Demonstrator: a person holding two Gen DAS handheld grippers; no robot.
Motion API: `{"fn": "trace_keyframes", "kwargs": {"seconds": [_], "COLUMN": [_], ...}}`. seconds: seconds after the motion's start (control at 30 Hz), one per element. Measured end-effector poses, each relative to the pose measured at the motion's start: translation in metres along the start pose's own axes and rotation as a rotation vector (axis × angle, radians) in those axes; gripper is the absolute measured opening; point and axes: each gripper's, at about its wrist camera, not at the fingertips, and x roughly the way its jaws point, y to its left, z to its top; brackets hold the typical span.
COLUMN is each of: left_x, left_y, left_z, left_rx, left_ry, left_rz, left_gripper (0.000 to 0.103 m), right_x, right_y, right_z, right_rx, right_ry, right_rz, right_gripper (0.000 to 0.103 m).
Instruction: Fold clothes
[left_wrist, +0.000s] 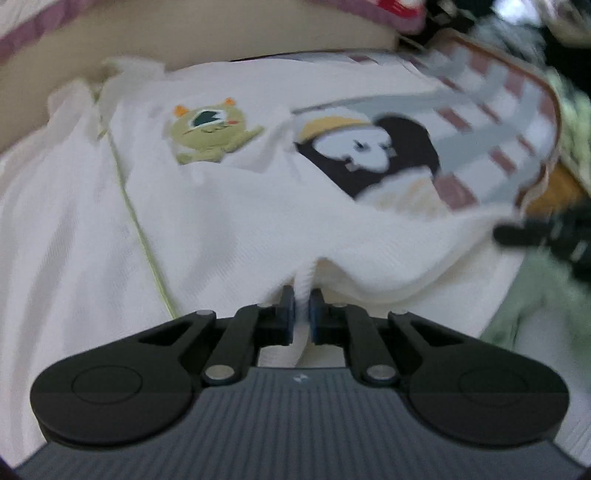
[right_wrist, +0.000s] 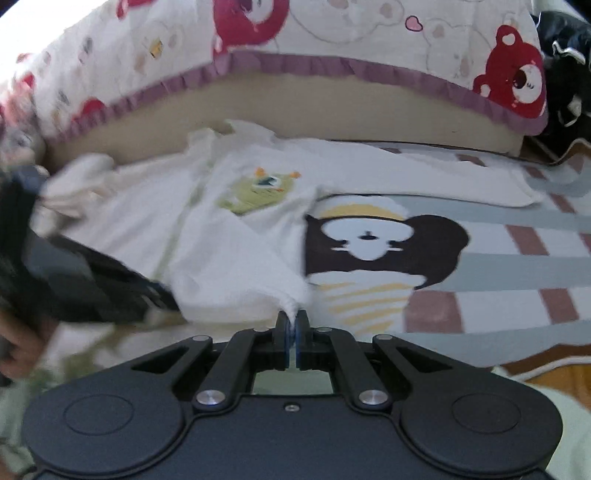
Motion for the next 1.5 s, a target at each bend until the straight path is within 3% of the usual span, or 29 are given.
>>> {"fn": "trace_keyframes", "kwargs": {"seconds": [0.1, 0.17, 0.2, 0.27, 0.37, 0.43, 0.5, 0.53, 0.57, 0.6, 0.7, 0.73, 0.83, 0.87, 0.93, 1.17, 1.27, 1.33, 1.4, 1.5], "left_x": [0.011, 0.019, 0.02, 0.019, 0.018, 0.011, -0.015, -0.03, -0.04, -0.044, -0.039, -0.035, -0.014, -0.008, 0.004, 0.038, 0.048, 0.051, 0.042, 0.009], "left_y": [0.028, 0.045, 0.05, 0.057, 0.069, 0.076, 0.077, 0.074, 0.068, 0.063, 0.046, 0.039, 0.016, 0.014, 0.011, 0.02, 0.027, 0.027, 0.025, 0.024], "left_z": [0.008, 0.009, 0.008, 0.009, 0.009, 0.007, 0.0, -0.004, -0.006, -0.007, -0.005, -0.004, 0.001, 0.002, 0.006, 0.018, 0.023, 0.025, 0.023, 0.014], "left_rx": [-0.159, -0.257, -0.286, -0.316, -0.377, -0.457, -0.52, -0.516, -0.471, -0.433, -0.316, -0.271, -0.172, -0.191, -0.231, -0.251, -0.273, -0.251, -0.219, -0.217], "left_ry": [0.045, 0.074, 0.069, 0.051, 0.029, -0.013, -0.154, -0.238, -0.28, -0.272, -0.163, -0.13, -0.028, -0.002, 0.041, 0.073, 0.06, 0.044, 0.006, -0.043], "left_rz": [-0.058, -0.089, -0.094, -0.092, -0.087, -0.039, 0.097, 0.161, 0.176, 0.161, 0.08, 0.069, 0.087, 0.107, 0.136, 0.178, 0.23, 0.224, 0.179, 0.135], "left_gripper": [0.008, 0.008, 0.008, 0.008, 0.01, 0.011, 0.017, 0.024, 0.037, 0.041, 0.041, 0.042, 0.052, 0.057, 0.058, 0.058, 0.071, 0.065, 0.009, 0.009], "right_x": [0.026, 0.041, 0.046, 0.051, 0.052, 0.054, 0.055, 0.055, 0.054, 0.054, 0.05, 0.05, 0.048, 0.047, 0.044, 0.041, 0.041, 0.041, 0.042, 0.045], "right_y": [-0.01, -0.017, -0.019, -0.021, -0.023, -0.021, -0.014, -0.009, -0.005, -0.003, -0.008, -0.01, -0.015, -0.015, -0.014, -0.002, -0.001, -0.001, 0.0, 0.009], "right_z": [0.011, 0.018, 0.02, 0.021, 0.016, 0.009, 0.004, 0.002, 0.001, 0.0, 0.0, 0.001, 0.003, 0.003, 0.002, -0.002, -0.005, -0.007, -0.01, -0.014], "right_rx": [0.05, 0.096, 0.116, 0.153, 0.214, 0.231, 0.181, 0.143, 0.11, 0.082, 0.106, 0.123, 0.159, 0.167, 0.179, 0.094, 0.102, 0.117, 0.129, 0.064], "right_ry": [0.035, 0.057, 0.07, 0.094, 0.122, 0.13, 0.129, 0.126, 0.123, 0.119, 0.091, 0.082, 0.077, 0.076, 0.074, 0.121, 0.151, 0.171, 0.179, 0.172], "right_rz": [0.002, 0.006, 0.0, -0.009, 0.058, 0.108, 0.07, 0.027, -0.015, -0.051, -0.037, -0.027, -0.02, -0.019, -0.008, -0.004, 0.012, 0.042, 0.091, 0.078], "right_gripper": [0.01, 0.022, 0.035, 0.048, 0.049, 0.049, 0.047, 0.047, 0.047, 0.047, 0.046, 0.04, 0.034, 0.034, 0.034, 0.036, 0.039, 0.042, 0.044, 0.042]}}
